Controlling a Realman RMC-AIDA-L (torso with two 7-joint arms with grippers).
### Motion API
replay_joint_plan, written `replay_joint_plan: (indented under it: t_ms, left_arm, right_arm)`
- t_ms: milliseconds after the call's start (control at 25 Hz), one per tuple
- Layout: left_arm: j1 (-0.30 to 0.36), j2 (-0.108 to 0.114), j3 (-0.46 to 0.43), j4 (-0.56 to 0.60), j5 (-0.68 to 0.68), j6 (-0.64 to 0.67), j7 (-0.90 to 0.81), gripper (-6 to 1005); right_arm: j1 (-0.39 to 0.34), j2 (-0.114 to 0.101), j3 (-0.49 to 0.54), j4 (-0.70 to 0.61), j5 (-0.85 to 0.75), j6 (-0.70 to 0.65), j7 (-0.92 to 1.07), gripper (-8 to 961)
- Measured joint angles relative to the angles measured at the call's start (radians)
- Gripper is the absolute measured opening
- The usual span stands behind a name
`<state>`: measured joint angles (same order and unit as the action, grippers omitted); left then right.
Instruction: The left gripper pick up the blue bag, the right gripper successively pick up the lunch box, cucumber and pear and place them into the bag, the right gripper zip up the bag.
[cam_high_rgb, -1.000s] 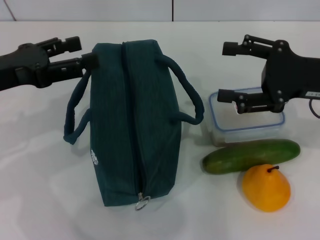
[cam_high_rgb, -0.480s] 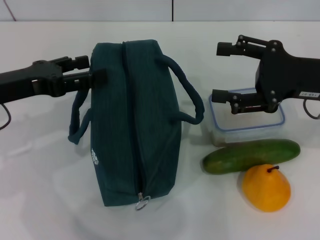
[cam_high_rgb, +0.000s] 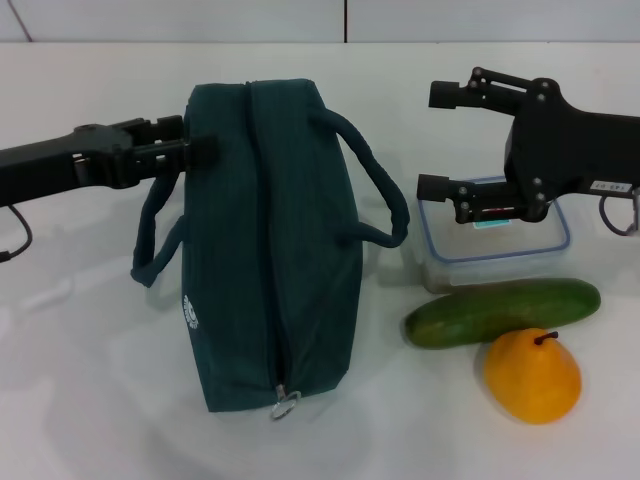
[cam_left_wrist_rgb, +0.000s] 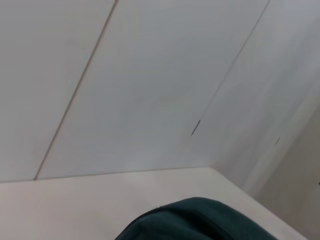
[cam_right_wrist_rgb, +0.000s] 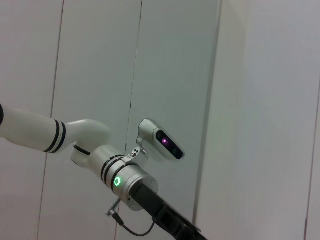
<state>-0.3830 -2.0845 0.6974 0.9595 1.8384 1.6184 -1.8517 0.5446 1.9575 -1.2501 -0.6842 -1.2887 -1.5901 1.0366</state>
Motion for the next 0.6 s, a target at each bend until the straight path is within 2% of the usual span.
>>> replay_joint_plan:
  t_ms: [440, 600]
  left_arm:
    - [0.002, -0.002, -0.008, -0.032, 0.000, -0.031, 0.066, 696]
    - [-0.006, -0.001, -0.010, -0.048, -0.002, -0.033, 0.081, 523]
  right_arm:
    - [-0.002, 0.006, -0.005, 0.001, 0.000, 0.014, -0.010, 835]
    - [-0.006, 0.011, -0.001, 0.006, 0.000, 0.014, -0.024, 833]
